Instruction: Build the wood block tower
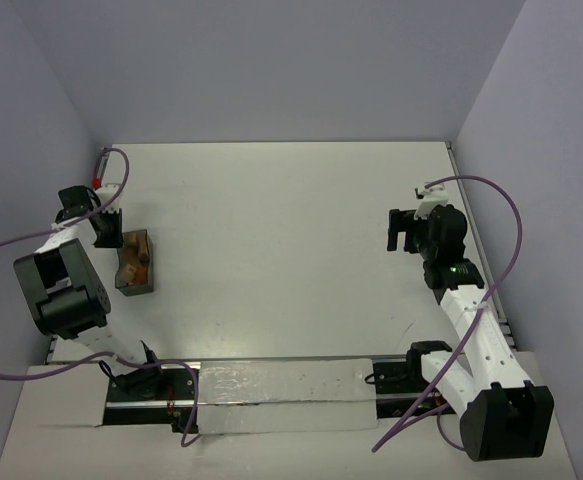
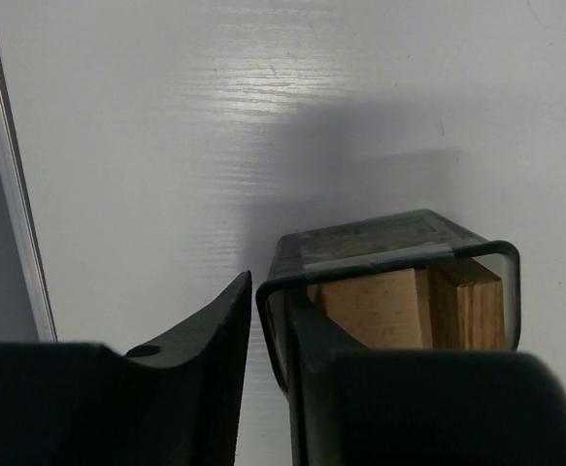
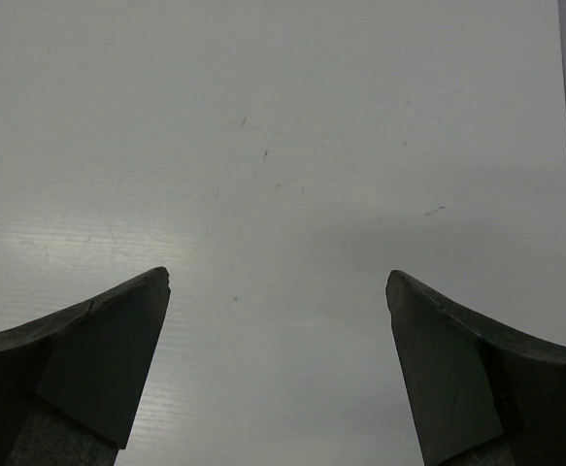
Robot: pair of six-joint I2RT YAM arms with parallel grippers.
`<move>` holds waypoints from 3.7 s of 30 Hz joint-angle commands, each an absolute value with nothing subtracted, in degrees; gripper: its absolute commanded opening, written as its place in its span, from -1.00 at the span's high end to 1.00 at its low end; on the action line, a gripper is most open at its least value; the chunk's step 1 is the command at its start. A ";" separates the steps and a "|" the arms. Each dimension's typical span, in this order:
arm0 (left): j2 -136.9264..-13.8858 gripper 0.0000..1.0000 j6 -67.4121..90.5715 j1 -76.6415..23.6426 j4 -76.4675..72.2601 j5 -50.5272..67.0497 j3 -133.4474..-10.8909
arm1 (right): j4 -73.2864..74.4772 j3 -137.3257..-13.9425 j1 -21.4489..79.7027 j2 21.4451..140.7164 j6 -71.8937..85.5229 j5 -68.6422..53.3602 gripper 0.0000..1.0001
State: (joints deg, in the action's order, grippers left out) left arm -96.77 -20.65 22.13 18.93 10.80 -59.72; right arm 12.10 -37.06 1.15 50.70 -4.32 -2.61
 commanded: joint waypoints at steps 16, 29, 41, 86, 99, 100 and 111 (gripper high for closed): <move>-92.99 1.00 -15.63 17.75 14.22 4.11 -62.40 | 10.99 -38.32 1.49 49.73 -4.22 -2.41 -0.99; -86.26 1.00 -15.06 -7.92 14.59 -27.96 -65.75 | 10.72 -38.00 1.49 48.08 -4.69 -2.72 -0.99; -97.68 1.00 -17.97 -26.67 16.17 -52.09 -70.98 | 10.70 -37.77 1.49 47.37 -4.83 -2.73 -0.99; -129.79 1.00 -118.43 -49.32 -97.95 -70.99 -60.91 | 10.12 -37.37 1.49 45.38 -4.91 -1.77 -0.99; -125.40 1.00 -115.90 -51.19 -97.40 -70.33 -60.64 | 10.12 -37.39 1.49 45.82 -4.92 -1.78 -0.99; -125.25 1.00 -116.75 -51.40 -99.45 -68.99 -60.23 | 10.19 -37.52 1.49 45.96 -4.92 -1.84 -0.99; -127.60 1.00 -117.05 -49.85 -99.08 -70.16 -60.99 | 9.95 -37.00 1.49 45.44 -5.19 -1.39 -0.99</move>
State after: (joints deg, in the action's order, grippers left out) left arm -129.01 -113.23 -51.47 -74.17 -70.23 -60.29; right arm 12.05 -37.06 1.15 46.30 -4.97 -2.35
